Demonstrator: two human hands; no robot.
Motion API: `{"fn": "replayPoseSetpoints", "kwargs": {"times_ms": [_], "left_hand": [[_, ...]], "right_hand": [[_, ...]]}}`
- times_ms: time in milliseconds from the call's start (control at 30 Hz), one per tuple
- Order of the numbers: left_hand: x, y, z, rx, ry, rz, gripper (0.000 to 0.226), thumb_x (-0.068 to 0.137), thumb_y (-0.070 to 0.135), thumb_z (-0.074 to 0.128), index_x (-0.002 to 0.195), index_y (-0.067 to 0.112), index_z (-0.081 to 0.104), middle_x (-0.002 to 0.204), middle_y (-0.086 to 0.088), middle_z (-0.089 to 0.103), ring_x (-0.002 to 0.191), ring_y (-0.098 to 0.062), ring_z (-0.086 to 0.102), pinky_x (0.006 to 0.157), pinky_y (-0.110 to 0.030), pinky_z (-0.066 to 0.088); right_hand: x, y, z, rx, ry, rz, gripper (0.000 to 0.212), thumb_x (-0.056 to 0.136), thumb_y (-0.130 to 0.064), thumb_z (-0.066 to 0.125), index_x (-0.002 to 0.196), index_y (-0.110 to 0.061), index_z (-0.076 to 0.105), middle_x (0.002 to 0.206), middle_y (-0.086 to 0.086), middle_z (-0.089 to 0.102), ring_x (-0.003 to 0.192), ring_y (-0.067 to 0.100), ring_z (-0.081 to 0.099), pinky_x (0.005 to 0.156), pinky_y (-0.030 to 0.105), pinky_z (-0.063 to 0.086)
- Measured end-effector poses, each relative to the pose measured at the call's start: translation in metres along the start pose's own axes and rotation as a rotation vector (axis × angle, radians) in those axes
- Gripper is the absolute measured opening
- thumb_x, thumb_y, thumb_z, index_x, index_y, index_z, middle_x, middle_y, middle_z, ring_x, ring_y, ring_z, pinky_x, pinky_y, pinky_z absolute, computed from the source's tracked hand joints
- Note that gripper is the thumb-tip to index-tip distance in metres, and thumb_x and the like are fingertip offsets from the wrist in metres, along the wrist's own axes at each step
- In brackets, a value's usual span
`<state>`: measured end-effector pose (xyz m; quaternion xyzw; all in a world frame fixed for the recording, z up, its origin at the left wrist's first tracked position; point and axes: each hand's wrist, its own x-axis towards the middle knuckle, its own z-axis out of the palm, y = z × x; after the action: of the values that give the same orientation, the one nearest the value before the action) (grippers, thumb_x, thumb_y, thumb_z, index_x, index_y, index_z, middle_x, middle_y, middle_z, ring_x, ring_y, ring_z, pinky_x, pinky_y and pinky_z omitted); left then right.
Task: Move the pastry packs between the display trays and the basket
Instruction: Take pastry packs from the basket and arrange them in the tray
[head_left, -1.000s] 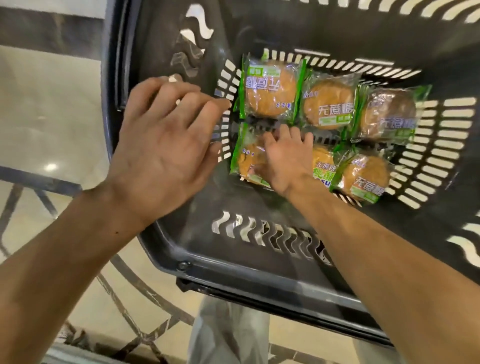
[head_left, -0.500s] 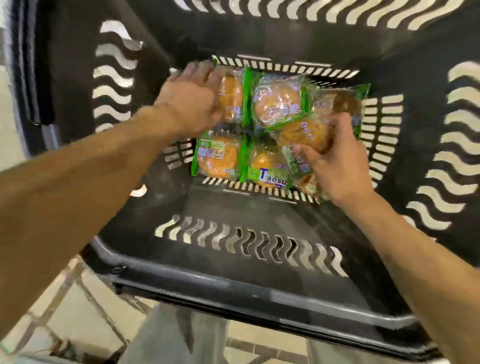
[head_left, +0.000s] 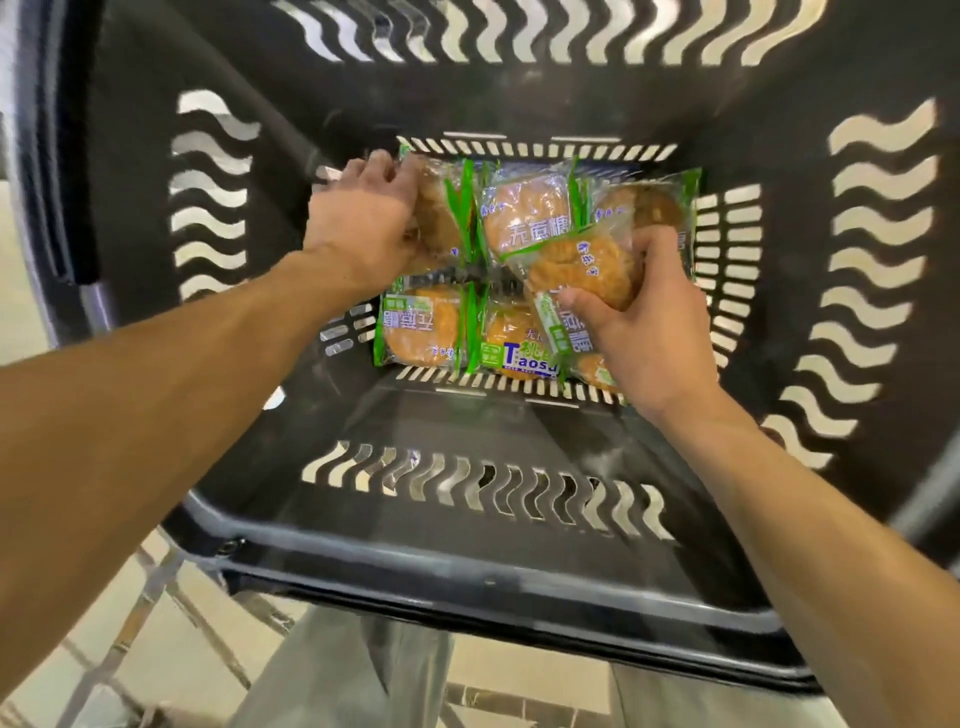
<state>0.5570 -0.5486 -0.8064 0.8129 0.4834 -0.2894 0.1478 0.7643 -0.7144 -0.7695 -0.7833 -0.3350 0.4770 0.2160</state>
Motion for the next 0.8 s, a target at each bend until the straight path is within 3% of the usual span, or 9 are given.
{"fn": "replayPoseSetpoints", "kwargs": {"times_ms": [100,200,333,400,467,567,633,733,800], "left_hand": [[-0.023,0.001,-0.021,-0.08,-0.001,-0.008,0.064,0.089,0.043,0.072,0.137,0.014,0.041,0.124,-0.02,0.06,0.117,-0.042,0.053,0.089,-0.053,0.047],[-0.062,0.001,-0.057,-0.28,0.033,-0.034,0.042,0.089,0.04,0.07,0.118,0.018,0.048,0.106,-0.017,0.068,0.1,-0.042,0.062,0.084,-0.048,0.051],[-0.148,0.01,-0.131,-1.114,0.154,-0.262,0.033,0.081,0.025,0.08,0.091,0.029,0.048,0.081,0.001,0.065,0.073,-0.02,0.06,0.07,-0.033,0.049],[-0.206,0.017,-0.181,-1.38,0.198,-0.267,0.034,0.085,0.012,0.08,0.088,0.028,0.049,0.084,0.0,0.063,0.073,-0.012,0.056,0.067,-0.025,0.047],[-0.267,0.019,-0.239,-1.585,0.21,-0.236,0.03,0.087,0.007,0.076,0.093,0.024,0.053,0.089,-0.002,0.065,0.079,-0.014,0.059,0.069,-0.029,0.048],[-0.349,0.008,-0.322,-1.722,0.233,-0.152,0.028,0.089,0.008,0.074,0.106,0.02,0.055,0.098,-0.004,0.07,0.091,-0.019,0.066,0.078,-0.043,0.054],[-0.396,-0.008,-0.372,-1.731,0.279,-0.064,0.027,0.091,0.01,0.073,0.106,0.023,0.054,0.099,-0.002,0.074,0.09,-0.017,0.069,0.078,-0.043,0.056],[-0.472,-0.03,-0.43,-1.765,0.356,0.052,0.023,0.094,0.009,0.069,0.111,0.015,0.055,0.095,0.0,0.076,0.084,-0.014,0.072,0.068,-0.036,0.058],[-0.52,-0.044,-0.452,-1.819,0.418,0.067,0.023,0.096,0.008,0.065,0.118,0.009,0.056,0.096,-0.001,0.075,0.085,-0.017,0.072,0.072,-0.04,0.06]], "right_hand": [[-0.017,-0.02,-0.012,-0.014,0.005,-0.025,0.051,0.086,-0.038,0.078,0.118,-0.02,0.043,0.107,-0.004,0.067,0.097,0.021,0.067,0.086,0.048,0.056],[-0.044,-0.056,-0.041,0.02,0.028,-0.043,0.053,0.085,-0.04,0.078,0.121,-0.02,0.044,0.101,-0.009,0.069,0.093,0.017,0.069,0.087,0.044,0.056],[-0.115,-0.12,-0.1,0.161,0.1,0.007,0.048,0.08,-0.036,0.085,0.11,-0.029,0.048,0.095,-0.015,0.067,0.083,-0.006,0.065,0.081,0.022,0.054],[-0.165,-0.16,-0.134,0.324,0.163,0.035,0.045,0.077,-0.029,0.088,0.103,-0.029,0.051,0.1,-0.004,0.071,0.086,0.007,0.069,0.082,0.037,0.06],[-0.22,-0.211,-0.165,0.484,0.216,0.022,0.041,0.079,-0.017,0.085,0.098,-0.025,0.05,0.099,0.005,0.072,0.082,0.014,0.07,0.073,0.046,0.063],[-0.3,-0.288,-0.199,0.558,0.262,-0.047,0.036,0.082,-0.01,0.081,0.098,-0.021,0.05,0.086,-0.002,0.072,0.071,0.012,0.07,0.06,0.037,0.061],[-0.346,-0.331,-0.215,0.595,0.253,-0.107,0.036,0.084,-0.012,0.08,0.104,-0.018,0.051,0.092,0.003,0.073,0.076,0.016,0.073,0.061,0.031,0.06],[-0.411,-0.384,-0.23,0.671,0.237,-0.168,0.035,0.085,-0.016,0.079,0.108,-0.017,0.053,0.099,0.01,0.074,0.081,0.02,0.074,0.066,0.032,0.061],[-0.445,-0.411,-0.233,0.691,0.167,-0.193,0.036,0.085,-0.018,0.079,0.111,-0.016,0.054,0.1,0.012,0.074,0.081,0.024,0.074,0.068,0.039,0.062]]}}
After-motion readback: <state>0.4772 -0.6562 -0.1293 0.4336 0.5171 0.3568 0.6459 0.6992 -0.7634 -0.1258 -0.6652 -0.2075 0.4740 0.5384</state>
